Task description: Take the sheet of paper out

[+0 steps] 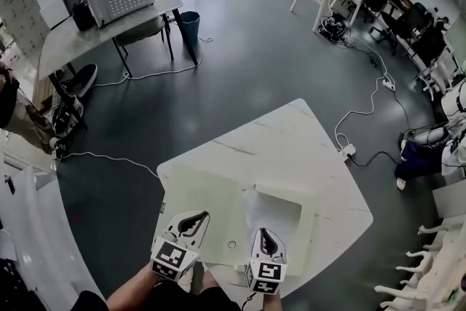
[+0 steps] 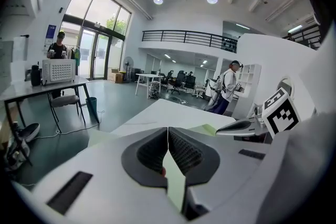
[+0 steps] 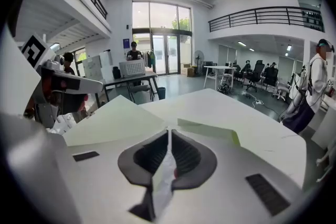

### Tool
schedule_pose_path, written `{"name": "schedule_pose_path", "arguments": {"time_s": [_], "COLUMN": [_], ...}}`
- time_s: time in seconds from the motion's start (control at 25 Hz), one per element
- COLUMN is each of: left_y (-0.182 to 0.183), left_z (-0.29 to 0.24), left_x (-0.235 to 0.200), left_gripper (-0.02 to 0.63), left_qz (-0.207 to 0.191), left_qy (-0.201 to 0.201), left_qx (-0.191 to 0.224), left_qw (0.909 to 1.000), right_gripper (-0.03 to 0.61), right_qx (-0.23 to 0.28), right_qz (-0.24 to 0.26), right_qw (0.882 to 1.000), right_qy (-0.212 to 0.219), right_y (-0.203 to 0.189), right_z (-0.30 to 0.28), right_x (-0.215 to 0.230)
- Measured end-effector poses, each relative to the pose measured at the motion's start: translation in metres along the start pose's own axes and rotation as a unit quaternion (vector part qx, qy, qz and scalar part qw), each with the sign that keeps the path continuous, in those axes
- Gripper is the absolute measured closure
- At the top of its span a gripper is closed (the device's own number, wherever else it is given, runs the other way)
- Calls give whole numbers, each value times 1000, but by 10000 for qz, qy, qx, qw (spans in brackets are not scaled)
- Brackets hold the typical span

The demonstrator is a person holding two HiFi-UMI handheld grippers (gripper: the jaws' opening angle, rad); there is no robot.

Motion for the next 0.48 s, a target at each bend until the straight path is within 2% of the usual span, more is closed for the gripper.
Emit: {"name": "schedule_pose_path", "arguments": {"time_s": [0.08, 0.2, 0.48], "left_y": [-3, -8, -21], "left_z": [-7, -14, -32], "left_x": [-5, -9, -12], "left_gripper": [589, 589, 589], "left_qz": [39, 104, 204], "left_qy": [19, 38, 15], "left_qx": [-58, -145, -341], "left_qw": [10000, 9998, 9992], "right_gripper": [449, 444, 350], "right_qx": [-202, -514, -1396], "right_qz": [-51, 14, -72], "right_qw": [9997, 9987, 9899], "right_qy": [113, 53, 251], "right_y": [-7, -20, -50], "right_z": [-15, -36, -73], "right_x": [1, 4, 2]}}
Point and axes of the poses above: the fingertips, and each gripper's own axes: z backward along the fingers, x to its right, y out of its top, the point moved 5 cm from there along z, backward along the fingers, and after that the axes turned 5 degrees about -z, right-handed, at the moved point
